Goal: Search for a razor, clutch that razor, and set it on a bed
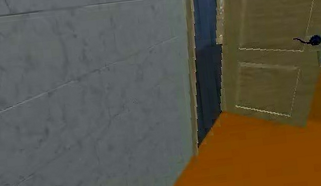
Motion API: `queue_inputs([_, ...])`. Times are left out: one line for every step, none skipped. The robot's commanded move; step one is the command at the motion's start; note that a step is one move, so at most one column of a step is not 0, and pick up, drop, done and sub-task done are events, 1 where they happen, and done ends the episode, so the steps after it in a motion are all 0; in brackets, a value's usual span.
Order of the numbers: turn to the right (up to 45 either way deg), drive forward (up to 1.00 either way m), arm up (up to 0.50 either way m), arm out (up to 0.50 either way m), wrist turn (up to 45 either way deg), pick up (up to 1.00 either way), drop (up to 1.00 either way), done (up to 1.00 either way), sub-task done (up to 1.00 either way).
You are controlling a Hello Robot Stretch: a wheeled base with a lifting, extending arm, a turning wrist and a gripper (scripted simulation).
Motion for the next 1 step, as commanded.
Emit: queue_inputs([18.0, 0.00, 0.00, 0.00, 0.0, 0.00, 0.00, 0.00, 0.00])
